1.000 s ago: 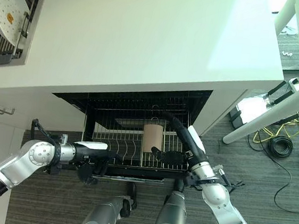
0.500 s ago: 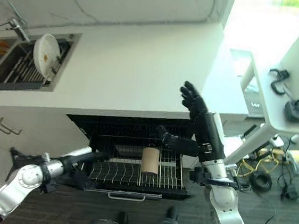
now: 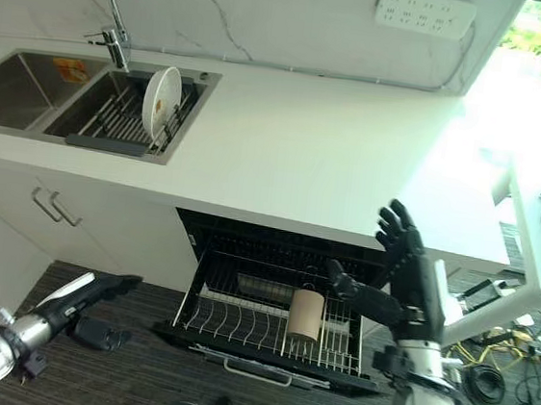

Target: Place the dishes in the dishwasher.

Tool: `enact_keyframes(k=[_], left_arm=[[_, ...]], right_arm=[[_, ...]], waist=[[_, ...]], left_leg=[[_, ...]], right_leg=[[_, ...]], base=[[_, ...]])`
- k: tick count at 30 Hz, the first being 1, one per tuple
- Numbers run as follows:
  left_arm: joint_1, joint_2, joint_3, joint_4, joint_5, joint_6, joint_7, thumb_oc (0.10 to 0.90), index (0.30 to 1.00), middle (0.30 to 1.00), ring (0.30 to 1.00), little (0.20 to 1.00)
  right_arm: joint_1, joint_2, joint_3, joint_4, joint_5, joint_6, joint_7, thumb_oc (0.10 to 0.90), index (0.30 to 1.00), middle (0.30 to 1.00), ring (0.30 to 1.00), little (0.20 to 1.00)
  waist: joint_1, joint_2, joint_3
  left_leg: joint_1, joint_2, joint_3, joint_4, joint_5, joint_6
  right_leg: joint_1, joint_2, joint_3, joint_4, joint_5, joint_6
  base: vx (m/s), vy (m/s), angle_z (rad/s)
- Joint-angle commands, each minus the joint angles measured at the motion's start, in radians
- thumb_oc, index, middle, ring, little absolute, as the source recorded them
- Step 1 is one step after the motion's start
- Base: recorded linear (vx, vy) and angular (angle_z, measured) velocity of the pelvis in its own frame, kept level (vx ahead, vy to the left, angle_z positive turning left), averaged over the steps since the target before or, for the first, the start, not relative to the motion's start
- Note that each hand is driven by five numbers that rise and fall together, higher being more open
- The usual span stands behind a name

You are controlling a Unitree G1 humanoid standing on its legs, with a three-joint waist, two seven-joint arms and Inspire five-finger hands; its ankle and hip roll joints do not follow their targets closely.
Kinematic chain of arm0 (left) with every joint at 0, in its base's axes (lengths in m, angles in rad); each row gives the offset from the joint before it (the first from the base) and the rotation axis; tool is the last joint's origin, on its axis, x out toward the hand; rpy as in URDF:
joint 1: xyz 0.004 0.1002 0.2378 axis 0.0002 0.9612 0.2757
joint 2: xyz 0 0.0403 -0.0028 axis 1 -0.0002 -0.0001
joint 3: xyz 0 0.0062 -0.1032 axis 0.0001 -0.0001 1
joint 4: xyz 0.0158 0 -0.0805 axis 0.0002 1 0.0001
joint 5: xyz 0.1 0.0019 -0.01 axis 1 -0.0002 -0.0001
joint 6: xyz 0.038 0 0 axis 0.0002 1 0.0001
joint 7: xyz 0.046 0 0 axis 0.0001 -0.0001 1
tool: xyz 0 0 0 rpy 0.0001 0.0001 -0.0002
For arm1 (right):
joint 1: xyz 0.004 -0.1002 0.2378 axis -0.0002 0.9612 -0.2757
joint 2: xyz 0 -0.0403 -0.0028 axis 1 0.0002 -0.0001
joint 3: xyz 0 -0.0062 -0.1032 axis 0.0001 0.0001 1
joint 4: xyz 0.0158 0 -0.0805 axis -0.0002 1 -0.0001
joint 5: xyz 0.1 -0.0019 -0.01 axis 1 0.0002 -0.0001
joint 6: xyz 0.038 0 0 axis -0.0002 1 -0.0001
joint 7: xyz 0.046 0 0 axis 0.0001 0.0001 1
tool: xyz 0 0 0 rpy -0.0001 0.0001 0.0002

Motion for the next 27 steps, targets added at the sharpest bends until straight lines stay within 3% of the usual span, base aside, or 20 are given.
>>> enact_keyframes(k=[1, 2, 4, 6, 8, 9, 10, 12, 18, 22, 24, 27], left_arm=[[-0.111, 0.061, 0.057, -0.041, -0.084, -0.077, 0.097, 0.800, 0.900, 0.900, 0.900, 0.900], [-0.086, 0.054, 0.068, -0.035, -0.078, -0.088, 0.109, 0.800, 0.900, 0.900, 0.900, 0.900], [-0.072, 0.022, 0.074, -0.002, -0.079, -0.092, 0.144, 0.800, 0.900, 0.900, 0.900, 0.900], [-0.068, 0.002, 0.076, 0.034, -0.096, -0.098, 0.164, 0.800, 0.900, 0.900, 0.900, 0.900], [-0.060, -0.031, 0.051, 0.091, -0.133, -0.094, 0.219, 0.800, 0.900, 0.900, 0.900, 0.900], [-0.072, -0.057, 0.023, 0.161, -0.145, -0.123, 0.256, 0.800, 0.900, 0.900, 0.900, 0.900], [-0.092, -0.068, -0.001, 0.217, -0.168, -0.148, 0.264, 0.800, 0.900, 0.900, 0.900, 0.900], [-0.142, -0.091, -0.063, 0.311, -0.190, -0.151, 0.261, 0.800, 0.900, 0.900, 0.900, 0.900], [-0.151, -0.189, -0.166, 0.435, -0.186, -0.134, 0.243, 0.800, 0.900, 0.900, 0.900, 0.900], [-0.162, -0.227, -0.231, 0.543, -0.197, -0.123, 0.267, 0.800, 0.900, 0.900, 0.900, 0.900], [-0.171, -0.279, -0.248, 0.633, -0.231, -0.121, 0.311, 0.800, 0.900, 0.900, 0.900, 0.900], [-0.190, -0.314, -0.257, 0.715, -0.210, -0.132, 0.352, 0.800, 0.900, 0.900, 0.900, 0.900]], right_arm=[[-0.164, -0.049, -0.043, -0.044, 0.092, -0.141, 0.057, 0.800, 0.900, 0.900, 0.900, 0.900], [-0.146, -0.057, -0.060, -0.037, 0.110, -0.162, 0.072, 0.800, 0.900, 0.900, 0.900, 0.900], [-0.154, -0.058, -0.057, -0.029, 0.101, -0.170, 0.069, 0.800, 0.900, 0.900, 0.900, 0.900], [-0.166, -0.052, -0.047, -0.025, 0.095, -0.167, 0.062, 0.800, 0.900, 0.900, 0.900, 0.900], [-0.186, -0.060, -0.017, -0.018, 0.071, -0.173, 0.073, 0.800, 0.900, 0.900, 0.900, 0.900], [-0.205, -0.068, 0.011, -0.004, 0.027, -0.183, 0.034, 0.800, 0.900, 0.900, 0.900, 0.900], [-0.214, -0.069, 0.020, 0.007, 0.011, -0.185, 0.002, 0.800, 0.900, 0.900, 0.900, 0.900], [-0.219, -0.059, 0.021, 0.020, -0.010, -0.185, -0.071, 0.800, 0.900, 0.900, 0.900, 0.900], [-0.184, -0.024, -0.004, -0.031, -0.058, -0.197, -0.145, 0.800, 0.900, 0.900, 0.900, 0.900], [-0.217, -0.016, 0.010, -0.036, -0.061, -0.184, -0.182, 0.800, 0.900, 0.900, 0.900, 0.900], [-0.263, -0.004, 0.048, -0.030, -0.059, -0.161, -0.168, 0.800, 0.900, 0.900, 0.900, 0.900], [-0.295, 0.001, 0.090, -0.027, -0.073, -0.148, -0.172, 0.800, 0.900, 0.900, 0.900, 0.900]], waist=[[-0.015, -0.055, -0.016], [-0.011, -0.068, 0.010], [0.004, -0.069, 0.026], [0.005, -0.065, 0.018], [0.009, -0.038, 0.010], [0.009, -0.013, 0.010], [0.003, -0.006, 0.009], [-0.005, 0.000, -0.002], [-0.008, -0.001, -0.044], [-0.002, -0.015, -0.058], [0.023, -0.018, -0.064], [0.030, -0.021, -0.057]], left_leg=[[0.084, -0.047, 0.079, 0.065, -0.125, 0.020], [0.008, -0.034, 0.085, 0.223, -0.074, -0.020], [-0.103, -0.025, 0.059, 0.374, -0.027, -0.043], [-0.099, 0.019, 0.047, 0.304, -0.019, -0.040], [-0.060, 0.085, -0.013, 0.041, 0.076, -0.069], [-0.116, 0.132, -0.037, 0.041, 0.092, -0.096], [-0.136, 0.154, -0.022, 0.041, 0.100, -0.105], [-0.158, 0.165, 0.004, 0.041, 0.062, -0.110], [-0.095, 0.087, -0.043, 0.041, -0.040, -0.050], [-0.082, 0.069, 0.001, 0.041, -0.069, -0.014], [-0.074, 0.081, 0.060, 0.041, -0.086, -0.001], [-0.062, 0.091, 0.100, 0.041, -0.106, 0.013]], right_leg=[[0.007, -0.055, 0.016, -0.002, -0.042, 0.078], [0.020, -0.064, 0.033, -0.002, -0.037, 0.066], [0.026, -0.062, 0.054, -0.002, -0.022, 0.054], [0.022, -0.059, 0.070, -0.002, -0.027, 0.054], [0.037, -0.050, 0.099, -0.002, -0.061, 0.061], [0.051, -0.045, 0.105, -0.002, -0.080, 0.063], [0.061, -0.053, 0.097, -0.002, -0.085, 0.064], [0.076, -0.080, 0.065, -0.002, -0.089, 0.077], [0.028, -0.129, 0.033, -0.002, -0.044, 0.120], [0.006, -0.149, 0.005, -0.002, 0.002, 0.141], [-0.004, -0.160, -0.084, -0.002, 0.031, 0.151], [-0.012, -0.123, -0.124, 0.017, 0.047, 0.147]], base=[[0.07, -0.038, 0.34], [0.03, -0.033, 0.48], [0.04, 0.063, 0.74], [0.10, 0.284, 0.14], [0.17, 0.653, -0.20], [0.16, 0.677, -0.22], [0.13, 0.619, -0.44], [0.12, 0.465, -0.29], [0.07, 0.306, 0.09], [0.00, 0.201, -0.19], [-0.06, 0.190, -0.64], [-0.04, 0.086, -1.27]])
